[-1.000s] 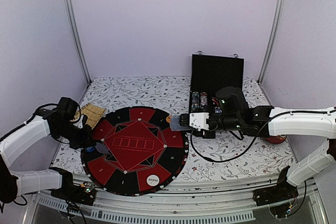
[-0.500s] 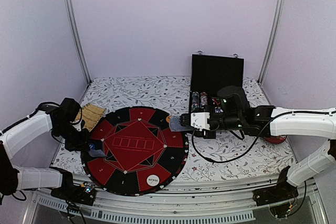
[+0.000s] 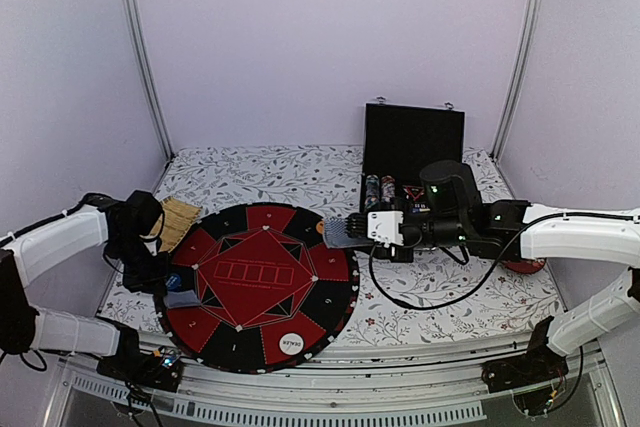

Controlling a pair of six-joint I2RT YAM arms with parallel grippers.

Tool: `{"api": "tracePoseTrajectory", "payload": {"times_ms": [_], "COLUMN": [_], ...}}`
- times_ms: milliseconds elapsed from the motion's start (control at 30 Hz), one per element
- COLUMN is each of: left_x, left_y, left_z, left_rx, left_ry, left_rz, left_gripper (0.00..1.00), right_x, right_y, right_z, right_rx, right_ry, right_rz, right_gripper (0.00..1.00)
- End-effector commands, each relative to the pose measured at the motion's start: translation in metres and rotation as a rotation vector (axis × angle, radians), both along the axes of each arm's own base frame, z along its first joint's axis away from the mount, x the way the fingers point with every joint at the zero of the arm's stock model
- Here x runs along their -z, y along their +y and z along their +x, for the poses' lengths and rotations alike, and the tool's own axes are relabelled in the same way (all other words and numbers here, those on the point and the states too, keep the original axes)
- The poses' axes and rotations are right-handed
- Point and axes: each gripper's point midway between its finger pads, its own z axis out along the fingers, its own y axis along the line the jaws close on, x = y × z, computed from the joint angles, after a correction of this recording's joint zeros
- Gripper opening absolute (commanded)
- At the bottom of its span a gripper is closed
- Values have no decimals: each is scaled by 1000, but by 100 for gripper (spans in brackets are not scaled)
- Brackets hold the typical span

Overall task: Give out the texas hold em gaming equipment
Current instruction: Distribute the poker card in the small blind area, then move the poker card to the community card area.

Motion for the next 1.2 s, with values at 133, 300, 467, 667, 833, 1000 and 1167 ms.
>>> {"api": "tracePoseTrajectory", "payload": {"times_ms": [133,300,467,667,833,1000,1167], "left_x": [-13,-26,-34,-58,-66,-30,-23], "left_y": [5,8,8,-3,-7,-26,-8], "left_z": [2,2,2,18,26,37,24], "left_rx": [-10,-24,-21,-12,3,-93,-232], "left_ry": [-31,-70,-100,-209,-274,-241,-268], "left_rz": [43,53,47,-18,-43,-159,-99], "left_gripper": [4,14,21,34,52,53,60], "right_x": [-12,-9,-9,-6,-6,-6,-3], "right_y": [0,1,1,5,7,8,9], "right_z": [-6,-6,-5,-7,-9,-13,-17], "right_rx": [-23,-25,-23,-37,-39,-50,-61], "right_ry": [1,9,7,21,20,14,23], "right_rz": [41,35,30,23,13,13,6], "right_gripper": [47,47,47,47,47,47,47]}}
